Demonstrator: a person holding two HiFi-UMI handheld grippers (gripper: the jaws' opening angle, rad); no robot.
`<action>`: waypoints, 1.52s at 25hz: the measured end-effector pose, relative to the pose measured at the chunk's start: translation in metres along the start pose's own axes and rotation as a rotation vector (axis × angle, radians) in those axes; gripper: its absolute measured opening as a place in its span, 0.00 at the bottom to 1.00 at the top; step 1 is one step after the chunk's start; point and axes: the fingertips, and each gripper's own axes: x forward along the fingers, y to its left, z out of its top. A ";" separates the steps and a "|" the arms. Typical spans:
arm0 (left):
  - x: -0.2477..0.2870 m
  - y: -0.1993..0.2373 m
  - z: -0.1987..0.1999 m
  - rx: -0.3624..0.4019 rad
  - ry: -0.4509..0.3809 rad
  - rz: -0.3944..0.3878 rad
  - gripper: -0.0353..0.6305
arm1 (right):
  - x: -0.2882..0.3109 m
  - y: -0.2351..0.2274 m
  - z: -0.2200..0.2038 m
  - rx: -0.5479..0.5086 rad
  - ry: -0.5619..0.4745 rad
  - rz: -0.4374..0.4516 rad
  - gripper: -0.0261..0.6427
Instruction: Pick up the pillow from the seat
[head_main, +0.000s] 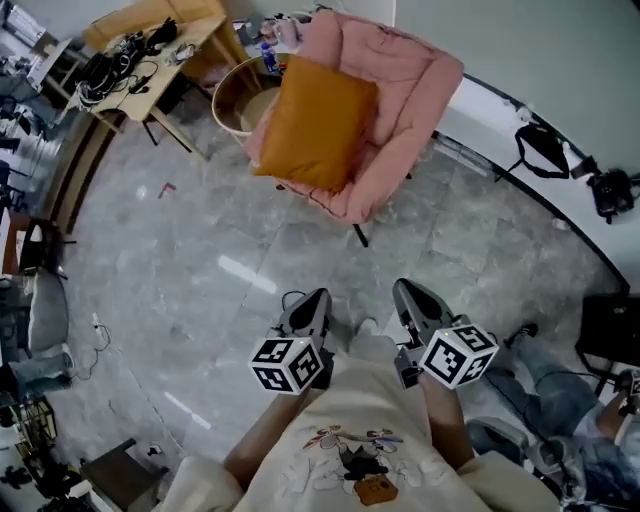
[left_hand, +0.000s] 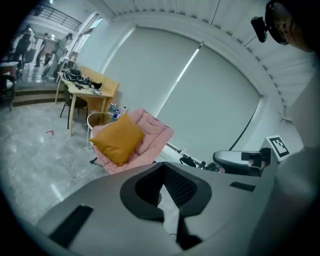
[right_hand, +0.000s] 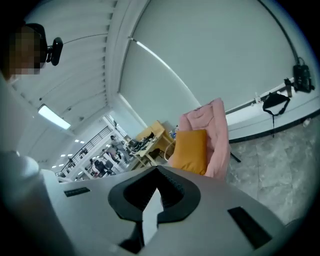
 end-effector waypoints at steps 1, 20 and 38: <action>-0.008 0.001 0.006 0.014 -0.025 0.006 0.06 | 0.005 0.010 -0.002 -0.032 0.012 0.014 0.07; -0.031 0.003 -0.022 0.025 -0.102 0.073 0.06 | 0.008 0.028 -0.031 -0.385 0.064 0.081 0.07; 0.103 0.055 0.131 0.070 -0.076 -0.032 0.06 | 0.145 0.011 0.107 -0.366 0.004 -0.011 0.14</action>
